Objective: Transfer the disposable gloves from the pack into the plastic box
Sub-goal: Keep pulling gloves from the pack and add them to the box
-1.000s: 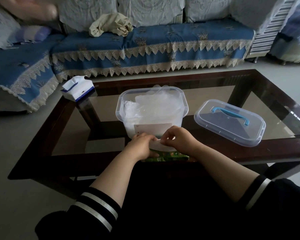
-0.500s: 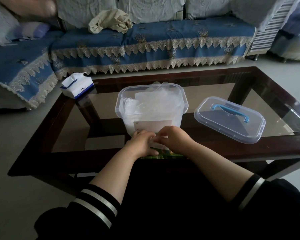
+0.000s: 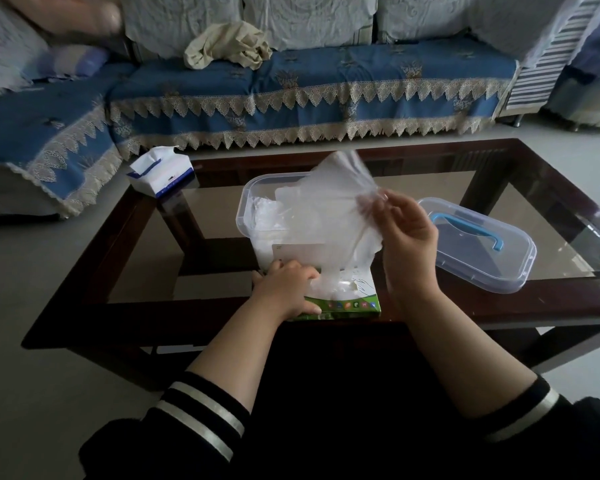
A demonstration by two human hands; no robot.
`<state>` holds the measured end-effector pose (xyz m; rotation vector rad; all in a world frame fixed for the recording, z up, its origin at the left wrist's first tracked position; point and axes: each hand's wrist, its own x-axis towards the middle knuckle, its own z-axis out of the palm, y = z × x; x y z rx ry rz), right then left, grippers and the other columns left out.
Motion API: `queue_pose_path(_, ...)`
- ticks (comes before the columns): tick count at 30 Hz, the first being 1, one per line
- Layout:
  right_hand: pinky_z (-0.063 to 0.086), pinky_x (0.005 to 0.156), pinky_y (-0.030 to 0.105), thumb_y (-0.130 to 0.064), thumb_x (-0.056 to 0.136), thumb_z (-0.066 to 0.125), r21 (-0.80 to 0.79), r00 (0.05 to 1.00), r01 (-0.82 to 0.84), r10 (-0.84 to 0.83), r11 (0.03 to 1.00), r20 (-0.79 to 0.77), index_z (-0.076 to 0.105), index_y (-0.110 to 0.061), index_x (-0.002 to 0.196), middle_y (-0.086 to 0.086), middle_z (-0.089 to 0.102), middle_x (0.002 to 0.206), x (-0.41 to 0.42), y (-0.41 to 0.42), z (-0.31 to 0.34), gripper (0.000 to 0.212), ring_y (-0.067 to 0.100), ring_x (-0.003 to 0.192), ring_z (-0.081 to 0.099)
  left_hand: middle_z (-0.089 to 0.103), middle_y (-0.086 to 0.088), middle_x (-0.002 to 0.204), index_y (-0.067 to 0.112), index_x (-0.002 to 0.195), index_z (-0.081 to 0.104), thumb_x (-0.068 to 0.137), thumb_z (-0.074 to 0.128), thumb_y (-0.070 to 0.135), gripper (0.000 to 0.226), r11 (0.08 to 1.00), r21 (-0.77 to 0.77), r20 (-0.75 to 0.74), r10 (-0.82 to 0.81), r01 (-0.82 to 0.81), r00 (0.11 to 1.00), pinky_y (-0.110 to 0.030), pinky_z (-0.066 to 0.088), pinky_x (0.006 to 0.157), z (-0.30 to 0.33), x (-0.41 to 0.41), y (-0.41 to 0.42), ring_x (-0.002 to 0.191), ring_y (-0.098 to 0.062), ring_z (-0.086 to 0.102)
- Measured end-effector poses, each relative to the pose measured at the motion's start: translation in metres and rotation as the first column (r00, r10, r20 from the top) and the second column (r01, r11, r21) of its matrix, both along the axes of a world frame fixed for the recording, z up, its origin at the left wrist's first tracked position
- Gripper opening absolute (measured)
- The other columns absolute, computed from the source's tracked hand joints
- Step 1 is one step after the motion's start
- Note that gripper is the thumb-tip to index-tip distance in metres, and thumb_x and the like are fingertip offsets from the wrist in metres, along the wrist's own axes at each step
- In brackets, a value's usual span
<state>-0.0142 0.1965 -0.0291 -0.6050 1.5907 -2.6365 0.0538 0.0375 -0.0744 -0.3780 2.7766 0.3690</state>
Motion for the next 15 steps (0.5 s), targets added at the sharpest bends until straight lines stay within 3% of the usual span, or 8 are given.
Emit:
queue_pose_path(2,0.052,0.094,0.034,0.001,0.090,0.057,0.049,0.998,0.019,-0.016,0.999,-0.059,0.060,-0.013,0.112,-0.003,0.073,0.086,0.001,0.002,0.000,0.026,0.016,0.093,0.068,0.044,0.004,0.139,0.034,0.136,0.048,0.083,0.066,0.056,0.060,0.996,-0.078,-0.055,0.037,-0.041,0.998,-0.053,0.031,0.105,0.009,0.005,-0.004,0.131,-0.027,0.033)
queue_pose_path(4,0.052,0.093,0.032,0.001,0.091,0.058,0.120,0.993,0.027,-0.014,0.992,-0.115,0.052,-0.012,0.124,-0.003,0.072,0.083,0.000,0.002,-0.003,0.037,0.014,0.091,0.068,0.058,0.002,0.120,0.029,0.120,0.061,0.091,0.055,0.051,0.037,0.991,-0.069,-0.336,0.088,-0.118,0.938,-0.041,0.041,0.092,0.017,0.011,-0.008,0.117,-0.025,0.048)
queue_pose_path(5,0.052,0.092,0.032,0.001,0.090,0.058,0.139,0.991,0.026,-0.008,0.990,-0.131,0.048,-0.011,0.129,-0.003,0.070,0.082,-0.001,0.002,-0.003,0.042,0.014,0.089,0.067,0.062,0.000,0.108,0.022,0.111,0.065,0.095,0.048,0.047,0.034,0.987,-0.010,-0.547,0.130,-0.162,0.827,-0.038,0.045,0.084,0.020,0.014,-0.009,0.106,-0.024,0.055)
queue_pose_path(7,0.052,0.092,0.031,0.000,0.089,0.060,0.149,0.990,0.008,0.013,0.989,-0.137,0.044,-0.011,0.133,0.001,0.068,0.083,-0.001,0.001,-0.003,0.047,0.017,0.089,0.065,0.065,-0.005,0.097,0.011,0.106,0.066,0.100,0.038,0.043,0.042,0.973,0.145,-0.864,0.214,-0.180,0.456,-0.031,0.048,0.076,0.032,0.016,-0.009,0.091,-0.021,0.059)
queue_pose_path(8,0.052,0.091,0.030,-0.001,0.089,0.060,0.155,0.990,-0.002,0.023,0.988,-0.138,0.043,-0.012,0.133,0.005,0.067,0.086,-0.001,0.000,-0.003,0.049,0.019,0.090,0.065,0.064,-0.006,0.102,0.009,0.110,0.063,0.100,0.037,0.045,0.046,0.969,0.204,-0.921,0.239,-0.143,0.309,-0.027,0.047,0.080,0.038,0.014,-0.010,0.094,-0.020,0.059)
queue_pose_path(9,0.052,0.091,0.030,-0.002,0.089,0.060,0.165,0.991,-0.010,0.032,0.986,-0.134,0.042,-0.014,0.134,0.009,0.066,0.088,0.000,-0.001,-0.003,0.049,0.021,0.092,0.065,0.063,-0.006,0.111,0.008,0.120,0.058,0.100,0.036,0.050,0.052,0.963,0.262,-0.927,0.270,-0.069,0.260,-0.023,0.045,0.087,0.045,0.009,-0.010,0.103,-0.018,0.058)
queue_pose_path(12,0.050,0.096,0.036,-0.002,0.090,0.061,0.190,0.990,-0.035,0.060,0.981,-0.129,0.042,-0.020,0.134,0.013,0.066,0.096,0.001,-0.004,-0.007,0.051,0.024,0.099,0.064,0.057,0.005,0.128,0.013,0.144,0.033,0.087,0.040,0.067,0.079,0.860,0.488,-0.808,0.383,0.146,0.447,-0.018,0.035,0.102,0.068,-0.008,-0.006,0.123,-0.006,0.050)
queue_pose_path(15,0.049,0.098,0.041,-0.004,0.089,0.063,0.277,0.986,-0.006,0.052,0.961,-0.161,0.041,-0.022,0.137,0.006,0.062,0.094,0.001,-0.004,-0.009,0.056,0.021,0.095,0.062,0.066,0.010,0.103,0.018,0.146,0.032,0.089,0.062,0.040,0.068,0.826,0.530,-0.728,0.326,0.193,0.603,-0.002,0.031,0.092,0.082,-0.025,-0.004,0.104,0.007,0.057)
